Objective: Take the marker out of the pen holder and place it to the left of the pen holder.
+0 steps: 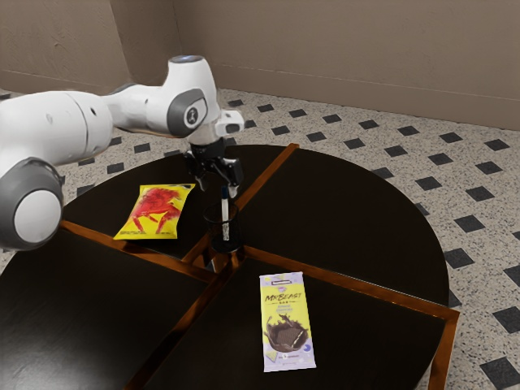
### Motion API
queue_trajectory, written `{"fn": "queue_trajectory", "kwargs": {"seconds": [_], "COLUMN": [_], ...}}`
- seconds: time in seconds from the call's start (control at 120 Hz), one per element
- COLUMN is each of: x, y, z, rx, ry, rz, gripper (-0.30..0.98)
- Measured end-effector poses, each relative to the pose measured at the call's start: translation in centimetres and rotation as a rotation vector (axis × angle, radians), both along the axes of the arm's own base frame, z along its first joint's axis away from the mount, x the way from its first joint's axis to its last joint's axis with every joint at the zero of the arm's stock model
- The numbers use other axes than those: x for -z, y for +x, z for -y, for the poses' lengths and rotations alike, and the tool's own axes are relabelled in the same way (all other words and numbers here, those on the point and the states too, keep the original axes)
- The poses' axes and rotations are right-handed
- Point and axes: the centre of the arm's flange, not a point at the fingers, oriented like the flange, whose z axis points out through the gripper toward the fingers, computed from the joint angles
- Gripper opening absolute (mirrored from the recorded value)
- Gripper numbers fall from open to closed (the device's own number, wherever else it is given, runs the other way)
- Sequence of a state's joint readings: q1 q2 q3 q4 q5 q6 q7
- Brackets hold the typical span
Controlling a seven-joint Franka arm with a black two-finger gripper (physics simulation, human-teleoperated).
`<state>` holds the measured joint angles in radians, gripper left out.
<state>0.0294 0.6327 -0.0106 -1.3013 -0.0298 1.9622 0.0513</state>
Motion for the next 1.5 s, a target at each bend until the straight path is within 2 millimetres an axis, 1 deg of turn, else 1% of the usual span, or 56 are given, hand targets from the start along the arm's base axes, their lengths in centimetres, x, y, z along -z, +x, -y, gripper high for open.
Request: {"fn": "queue_trajectory", "kwargs": {"seconds": [0.05,0.1,0.175,0.233,0.333,0.408,0.5,0.617,0.8,0.958,1.1,1.3,1.317,1.367,1.425,1.458,1.5], "x": [0.7,1.0,1.3,1.3,1.1,1.4,2.0,3.0,3.2,3.4,3.3,2.1,1.8,0.0,-3.3,-5.0,-6.8], "y": [-0.4,-0.5,-1.3,-1.2,-0.8,-0.7,-0.6,-0.8,-1.0,-1.5,-1.6,-2.1,-2.2,-3.1,-4.8,-5.3,-5.8], "z": [0.0,0.1,-0.1,0.0,0.4,0.5,1.0,0.9,1.0,1.8,1.6,1.5,1.5,1.7,2.2,2.6,3.4], "rx": [0.007,0.013,0.016,0.017,0.021,0.017,0.016,0.004,-0.002,0.004,-0.002,-0.009,-0.01,-0.01,-0.007,-0.001,0.009], "ry": [0.016,0.026,0.034,0.037,0.035,0.028,0.018,0.005,-0.003,-0.022,-0.02,-0.014,-0.013,-0.011,-0.006,-0.004,-0.002], "rz": [0.018,0.049,0.095,0.137,0.194,0.214,0.226,0.223,0.225,0.209,0.203,0.175,0.175,0.178,0.199,0.216,0.236], "gripper": [0.6,0.57,0.55,0.52,0.42,0.34,0.27,0.22,0.12,0.07,-0.01,-0.07,-0.07,-0.07,-0.08,-0.08,-0.08]}}
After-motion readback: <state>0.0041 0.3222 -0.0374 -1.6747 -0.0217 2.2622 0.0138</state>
